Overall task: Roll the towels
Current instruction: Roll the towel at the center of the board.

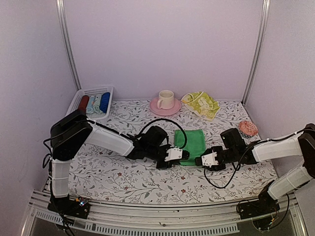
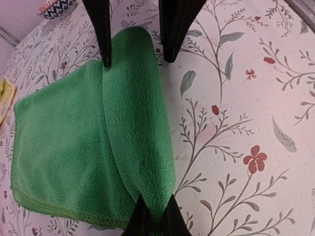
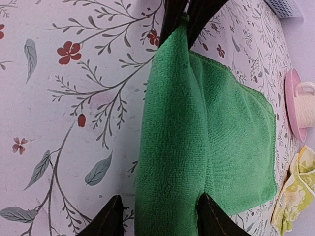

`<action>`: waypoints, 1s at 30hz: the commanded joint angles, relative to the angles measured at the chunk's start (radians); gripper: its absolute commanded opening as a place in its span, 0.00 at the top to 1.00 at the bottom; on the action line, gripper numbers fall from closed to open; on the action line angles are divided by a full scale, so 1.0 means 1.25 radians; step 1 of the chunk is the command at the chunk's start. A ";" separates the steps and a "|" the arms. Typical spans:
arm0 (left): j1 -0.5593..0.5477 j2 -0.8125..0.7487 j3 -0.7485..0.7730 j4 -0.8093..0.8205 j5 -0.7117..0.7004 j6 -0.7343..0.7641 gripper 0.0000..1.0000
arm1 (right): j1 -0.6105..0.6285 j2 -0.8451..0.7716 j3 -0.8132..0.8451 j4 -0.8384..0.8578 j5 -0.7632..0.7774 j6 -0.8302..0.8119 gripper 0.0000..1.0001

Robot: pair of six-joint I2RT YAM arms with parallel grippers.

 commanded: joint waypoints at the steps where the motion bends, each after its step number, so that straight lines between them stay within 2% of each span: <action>1: 0.015 -0.010 0.021 -0.020 0.041 -0.023 1.00 | 0.008 0.029 0.021 -0.037 -0.010 0.007 0.48; 6: 0.016 -0.003 0.032 -0.036 0.047 -0.019 1.00 | 0.009 0.042 0.042 -0.044 -0.010 0.035 0.55; 14: 0.016 -0.004 0.034 -0.087 0.071 -0.016 0.99 | 0.008 0.055 0.061 -0.088 -0.006 0.038 0.88; 16: 0.017 -0.007 0.035 -0.100 0.079 -0.017 0.98 | 0.008 0.062 0.074 -0.122 -0.017 0.037 0.93; 25: 0.027 -0.008 0.067 -0.197 0.129 -0.020 0.96 | -0.007 0.116 0.205 -0.358 -0.127 0.059 0.96; 30: 0.035 -0.007 0.077 -0.242 0.166 -0.028 1.00 | -0.033 0.192 0.293 -0.507 -0.189 0.068 0.97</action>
